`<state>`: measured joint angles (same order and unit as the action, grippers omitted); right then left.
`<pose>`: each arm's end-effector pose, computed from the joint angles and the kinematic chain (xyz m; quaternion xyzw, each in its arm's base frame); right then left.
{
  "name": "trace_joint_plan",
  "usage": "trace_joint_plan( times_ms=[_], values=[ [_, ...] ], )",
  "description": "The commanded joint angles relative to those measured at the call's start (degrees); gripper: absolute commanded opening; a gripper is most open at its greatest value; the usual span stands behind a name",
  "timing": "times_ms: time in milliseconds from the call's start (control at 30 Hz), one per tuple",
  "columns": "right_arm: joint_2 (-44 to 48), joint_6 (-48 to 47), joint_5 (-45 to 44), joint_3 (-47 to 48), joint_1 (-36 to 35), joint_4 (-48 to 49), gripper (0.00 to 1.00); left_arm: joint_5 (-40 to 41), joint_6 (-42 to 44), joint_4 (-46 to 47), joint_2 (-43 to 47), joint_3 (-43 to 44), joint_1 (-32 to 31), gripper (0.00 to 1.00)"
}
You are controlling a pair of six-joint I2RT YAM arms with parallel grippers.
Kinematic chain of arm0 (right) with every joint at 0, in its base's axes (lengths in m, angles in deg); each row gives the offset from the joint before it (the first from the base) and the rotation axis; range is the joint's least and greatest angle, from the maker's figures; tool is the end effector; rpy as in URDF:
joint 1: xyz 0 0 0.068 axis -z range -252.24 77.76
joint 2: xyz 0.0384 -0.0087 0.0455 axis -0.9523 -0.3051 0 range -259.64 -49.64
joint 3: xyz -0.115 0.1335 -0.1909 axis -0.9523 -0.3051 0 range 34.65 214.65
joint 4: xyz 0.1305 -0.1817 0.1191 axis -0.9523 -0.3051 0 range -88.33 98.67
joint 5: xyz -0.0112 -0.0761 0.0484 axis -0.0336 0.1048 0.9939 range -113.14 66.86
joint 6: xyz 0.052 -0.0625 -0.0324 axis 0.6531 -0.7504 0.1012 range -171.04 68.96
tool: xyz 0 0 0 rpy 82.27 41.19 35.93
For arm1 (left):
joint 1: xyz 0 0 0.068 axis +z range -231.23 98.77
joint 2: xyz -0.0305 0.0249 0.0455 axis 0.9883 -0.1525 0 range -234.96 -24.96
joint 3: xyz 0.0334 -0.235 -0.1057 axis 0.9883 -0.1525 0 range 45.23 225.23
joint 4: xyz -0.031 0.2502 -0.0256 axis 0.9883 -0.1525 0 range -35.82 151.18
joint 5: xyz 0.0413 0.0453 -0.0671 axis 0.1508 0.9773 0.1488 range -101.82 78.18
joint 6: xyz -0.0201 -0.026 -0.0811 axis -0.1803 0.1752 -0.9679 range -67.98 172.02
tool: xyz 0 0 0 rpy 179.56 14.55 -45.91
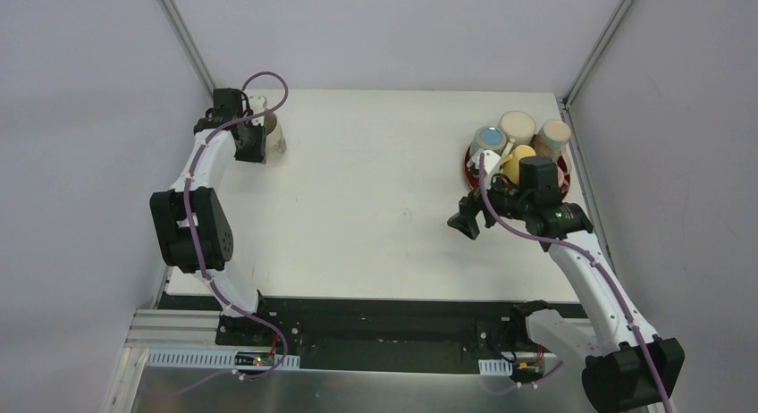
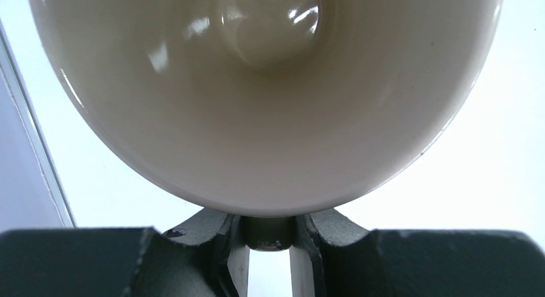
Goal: Turn the mug right side up
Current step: Place the cup at the corner of the board.
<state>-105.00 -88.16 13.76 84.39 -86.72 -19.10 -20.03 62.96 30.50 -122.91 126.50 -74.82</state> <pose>0.2133 0.1033 0.2813 -0.4986 0.6866 0.1850 0.4957 0.3992 0.0337 0.2404 0.0626 0.9274 -0.0112 0.3686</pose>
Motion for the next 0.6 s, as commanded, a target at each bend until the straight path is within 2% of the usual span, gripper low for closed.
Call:
trace_joint_plan(
  times_ms=[0, 567],
  values=[
    [0.95, -0.60, 1.95, -0.76, 0.46, 2.11, 0.99, 1.85, 1.26, 2.72, -0.49, 5.61, 0.94, 0.00],
    [0.63, -0.12, 2.73, -1.03, 0.70, 2.54, 0.99, 3.72, 0.80, 1.12, -8.82, 13.00, 5.61, 0.00]
  ],
)
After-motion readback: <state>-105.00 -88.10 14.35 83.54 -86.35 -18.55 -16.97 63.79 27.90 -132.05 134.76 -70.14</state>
